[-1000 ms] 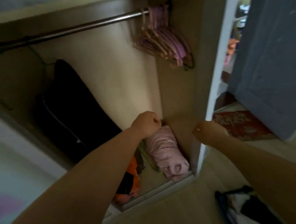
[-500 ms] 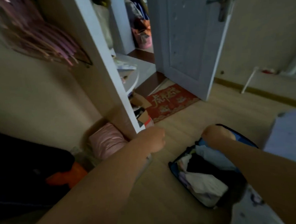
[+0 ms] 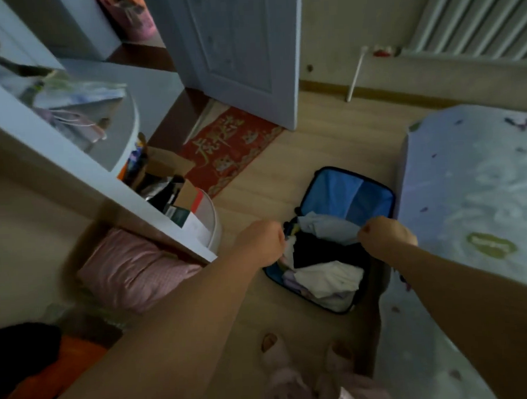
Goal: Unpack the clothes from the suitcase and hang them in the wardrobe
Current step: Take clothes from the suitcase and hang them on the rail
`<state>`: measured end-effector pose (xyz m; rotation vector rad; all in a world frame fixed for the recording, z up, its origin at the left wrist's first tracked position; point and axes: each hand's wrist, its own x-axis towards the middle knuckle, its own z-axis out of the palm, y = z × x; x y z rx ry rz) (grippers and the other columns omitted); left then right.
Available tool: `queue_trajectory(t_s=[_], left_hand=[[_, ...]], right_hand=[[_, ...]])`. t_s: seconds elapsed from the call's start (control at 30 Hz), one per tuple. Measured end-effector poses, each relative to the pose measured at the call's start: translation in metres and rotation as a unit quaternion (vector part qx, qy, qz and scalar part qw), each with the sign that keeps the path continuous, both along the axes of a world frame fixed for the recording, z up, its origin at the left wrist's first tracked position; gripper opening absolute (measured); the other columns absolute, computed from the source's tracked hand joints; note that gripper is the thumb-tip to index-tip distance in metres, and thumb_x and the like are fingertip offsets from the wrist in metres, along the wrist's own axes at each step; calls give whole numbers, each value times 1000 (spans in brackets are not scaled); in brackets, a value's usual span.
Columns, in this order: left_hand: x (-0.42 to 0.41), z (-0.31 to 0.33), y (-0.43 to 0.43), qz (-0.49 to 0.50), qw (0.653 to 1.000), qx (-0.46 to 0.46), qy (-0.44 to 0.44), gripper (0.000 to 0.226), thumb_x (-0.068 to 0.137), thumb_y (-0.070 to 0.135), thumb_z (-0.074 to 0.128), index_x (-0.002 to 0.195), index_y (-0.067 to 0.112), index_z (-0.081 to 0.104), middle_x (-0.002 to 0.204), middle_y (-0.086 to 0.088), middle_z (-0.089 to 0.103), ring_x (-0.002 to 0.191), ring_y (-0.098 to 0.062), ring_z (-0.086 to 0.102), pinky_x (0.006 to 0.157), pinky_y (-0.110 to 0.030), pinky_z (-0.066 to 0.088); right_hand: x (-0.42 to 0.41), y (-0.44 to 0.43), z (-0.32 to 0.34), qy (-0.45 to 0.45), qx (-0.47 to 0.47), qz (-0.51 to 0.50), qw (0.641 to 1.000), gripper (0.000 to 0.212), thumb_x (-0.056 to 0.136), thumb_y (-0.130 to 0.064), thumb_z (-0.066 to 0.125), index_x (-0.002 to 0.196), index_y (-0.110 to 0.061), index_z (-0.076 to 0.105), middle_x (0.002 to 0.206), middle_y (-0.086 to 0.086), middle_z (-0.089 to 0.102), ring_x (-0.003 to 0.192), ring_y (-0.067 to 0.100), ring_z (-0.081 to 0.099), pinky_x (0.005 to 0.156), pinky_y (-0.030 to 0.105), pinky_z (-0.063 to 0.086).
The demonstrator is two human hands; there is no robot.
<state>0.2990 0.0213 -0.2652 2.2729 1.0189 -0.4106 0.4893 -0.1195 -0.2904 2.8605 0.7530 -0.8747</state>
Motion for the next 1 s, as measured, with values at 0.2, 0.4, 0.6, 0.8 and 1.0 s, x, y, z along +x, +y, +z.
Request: queue_trajectory(t_s=[0.2, 0.4, 0.6, 0.8, 1.0], left_hand=[[15, -55, 30, 130, 986, -77, -65, 16, 94, 24, 52, 80, 20, 58, 94, -4, 68, 84, -18, 61, 69, -26, 45], [25, -110, 38, 157, 982, -93, -45, 15, 95, 25, 51, 90, 17, 63, 91, 0, 67, 83, -16, 59, 67, -24, 42], [32, -163, 33, 169, 980, -104, -8, 18, 94, 22, 50, 82, 15, 61, 94, -8, 71, 88, -23, 64, 78, -35, 51], [39, -209, 31, 189, 977, -103, -11, 29, 96, 26, 50, 90, 2, 65, 92, -12, 71, 88, -27, 65, 76, -37, 51], [46, -251, 30, 186, 978, -96, -18, 29, 97, 25, 48, 91, 2, 65, 89, -13, 69, 85, -25, 64, 79, -41, 52]], right_hand=[[-5, 21, -58, 50, 13, -82, 995, 34, 95, -28, 42, 119, -12, 61, 124, 11, 59, 111, 29, 56, 93, 38, 45], [1, 24, -114, 79, 35, -114, 990, 25, 92, -23, 45, 88, -12, 67, 89, 9, 63, 75, 24, 54, 68, 29, 44], [14, 25, -164, 105, 30, -118, 987, 21, 91, -24, 49, 94, -16, 69, 98, 8, 65, 80, 25, 56, 70, 30, 45], [30, 25, -211, 125, 35, -125, 984, 21, 90, -24, 51, 96, -19, 70, 96, 8, 66, 84, 26, 60, 71, 30, 48], [52, 36, -256, 130, 24, -106, 985, 18, 90, -24, 51, 83, -18, 67, 90, 5, 64, 82, 24, 58, 73, 32, 49]])
